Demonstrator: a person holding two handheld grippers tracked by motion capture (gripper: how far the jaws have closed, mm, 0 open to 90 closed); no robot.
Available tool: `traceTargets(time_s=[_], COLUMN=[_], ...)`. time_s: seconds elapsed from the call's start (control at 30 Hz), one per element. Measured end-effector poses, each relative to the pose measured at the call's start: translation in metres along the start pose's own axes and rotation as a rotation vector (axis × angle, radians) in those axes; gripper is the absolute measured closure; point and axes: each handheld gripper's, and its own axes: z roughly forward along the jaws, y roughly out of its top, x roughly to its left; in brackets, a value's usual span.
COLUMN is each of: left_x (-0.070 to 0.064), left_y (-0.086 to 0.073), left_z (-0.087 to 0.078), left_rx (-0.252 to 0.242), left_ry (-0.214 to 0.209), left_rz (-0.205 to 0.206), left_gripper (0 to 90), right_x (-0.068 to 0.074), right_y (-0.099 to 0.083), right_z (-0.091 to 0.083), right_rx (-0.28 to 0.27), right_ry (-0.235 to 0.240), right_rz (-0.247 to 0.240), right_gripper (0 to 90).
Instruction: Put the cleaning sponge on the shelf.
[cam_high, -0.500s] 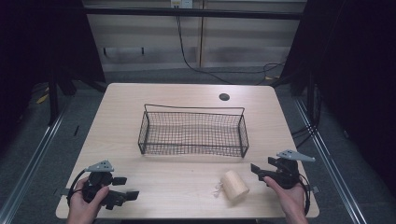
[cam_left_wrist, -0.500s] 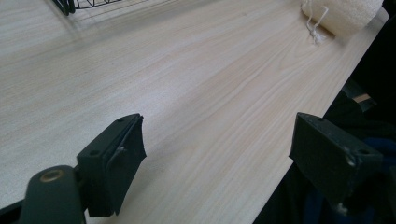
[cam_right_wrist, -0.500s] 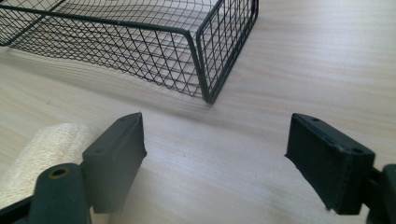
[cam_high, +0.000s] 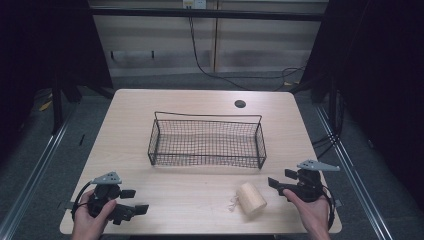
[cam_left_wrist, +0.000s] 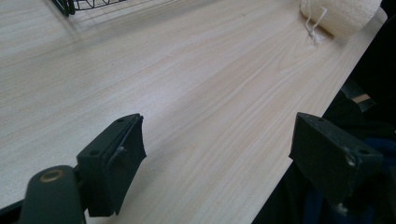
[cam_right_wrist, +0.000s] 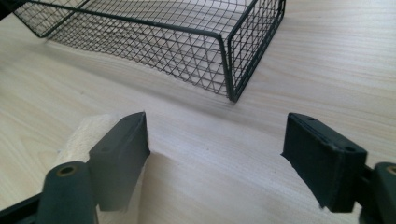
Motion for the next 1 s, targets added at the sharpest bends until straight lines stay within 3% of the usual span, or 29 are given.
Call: traceTargets(time_s=[0.17,0.5,0.73,0.8,0.83,1.0], left_x=[0.0,0.0,0.0,0.0,0.0,0.0], left_y=[0.0,0.0,0.0,0.0,0.0,-0.001], left_z=[0.0,0.0,0.0,0.0,0.0,0.0], left_rx=[-0.007,-0.008,-0.008,-0.009,-0.011,-0.008], left_ry=[0.003,0.005,0.006,0.004,0.005,0.004], left_rz=[-0.001,-0.004,-0.003,-0.004,-0.006,-0.01], left_gripper=[17.4,17.4,17.4,17.4,17.4,17.4], right_x=[0.006,0.017,0.027,0.03,0.033,0.037], right_y=[0.01,0.021,0.03,0.033,0.037,0.045], right_z=[-0.006,-0.011,-0.006,-0.005,-0.005,-0.005], right_rx=[0.045,0.074,0.11,0.128,0.147,0.214], right_ry=[0.017,0.07,0.108,0.114,0.132,0.136], right_rz=[0.027,0.039,0.007,-0.009,0.009,0.015], right_gripper=[25.1,36.3,40.1,41.2,42.3,42.2])
